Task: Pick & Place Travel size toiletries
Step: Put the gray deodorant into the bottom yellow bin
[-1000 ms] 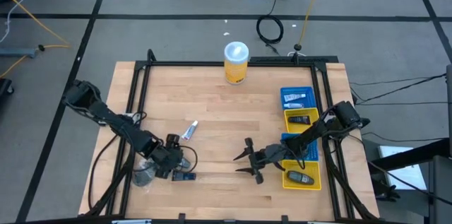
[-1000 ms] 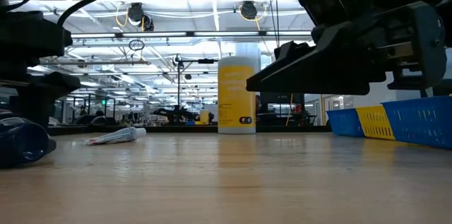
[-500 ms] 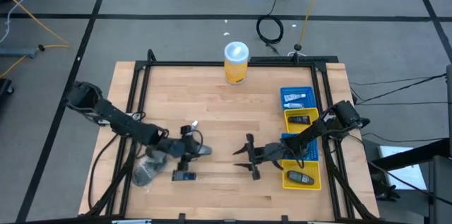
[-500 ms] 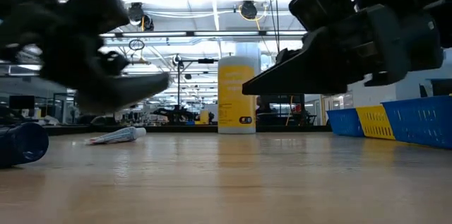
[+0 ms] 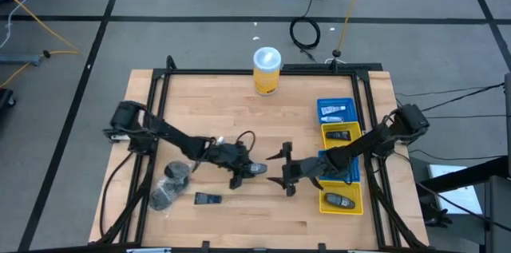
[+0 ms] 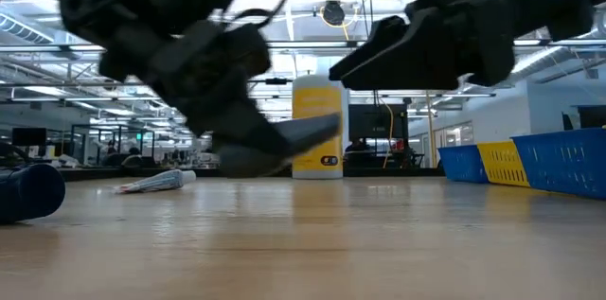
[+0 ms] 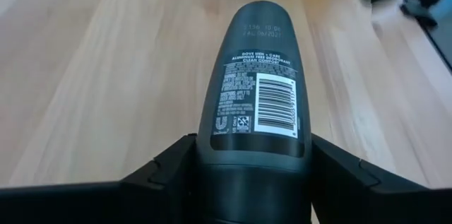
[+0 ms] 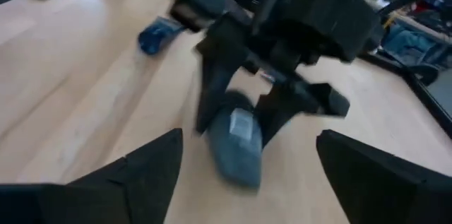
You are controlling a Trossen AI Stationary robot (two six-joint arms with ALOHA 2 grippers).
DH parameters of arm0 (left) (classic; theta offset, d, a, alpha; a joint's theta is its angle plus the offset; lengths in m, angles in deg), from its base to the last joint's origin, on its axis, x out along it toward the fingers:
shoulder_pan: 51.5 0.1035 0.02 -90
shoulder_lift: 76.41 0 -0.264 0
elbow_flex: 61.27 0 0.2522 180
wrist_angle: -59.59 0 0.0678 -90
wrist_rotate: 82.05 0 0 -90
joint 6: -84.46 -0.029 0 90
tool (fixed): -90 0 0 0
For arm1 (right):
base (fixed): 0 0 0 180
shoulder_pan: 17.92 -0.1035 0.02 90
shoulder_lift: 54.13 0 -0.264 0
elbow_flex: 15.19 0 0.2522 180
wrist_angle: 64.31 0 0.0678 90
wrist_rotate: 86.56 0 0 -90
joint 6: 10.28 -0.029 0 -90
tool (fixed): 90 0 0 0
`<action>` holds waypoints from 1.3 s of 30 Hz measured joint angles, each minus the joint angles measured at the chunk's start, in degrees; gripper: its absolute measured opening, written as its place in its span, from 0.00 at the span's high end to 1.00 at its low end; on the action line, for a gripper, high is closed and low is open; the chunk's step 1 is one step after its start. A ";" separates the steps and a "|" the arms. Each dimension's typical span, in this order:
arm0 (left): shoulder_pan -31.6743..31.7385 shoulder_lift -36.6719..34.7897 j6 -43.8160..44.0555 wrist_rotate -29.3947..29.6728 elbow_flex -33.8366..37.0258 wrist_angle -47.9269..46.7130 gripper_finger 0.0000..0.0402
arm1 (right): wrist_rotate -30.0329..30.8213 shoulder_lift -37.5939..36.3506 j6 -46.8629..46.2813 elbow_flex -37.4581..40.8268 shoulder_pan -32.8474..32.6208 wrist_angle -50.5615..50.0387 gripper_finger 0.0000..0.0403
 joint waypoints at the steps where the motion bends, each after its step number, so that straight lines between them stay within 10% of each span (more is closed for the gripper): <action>1: 0.20 1.14 -0.14 0.02 -1.54 0.07 0.47 | -0.09 0.00 -1.50 -0.04 0.58 -0.30 0.19; 13: 0.43 7.13 -9.61 6.63 -12.53 -3.65 0.44 | -9.01 0.39 -15.22 -0.04 4.11 -6.57 0.25; 31: 0.41 7.16 -10.17 5.38 -12.62 -3.26 0.43 | -9.08 0.38 -15.85 -0.06 4.13 -15.25 0.81; 39: 0.39 7.10 -12.56 3.04 -12.70 -5.41 0.43 | -9.26 0.39 -18.63 -0.05 4.15 -15.64 0.81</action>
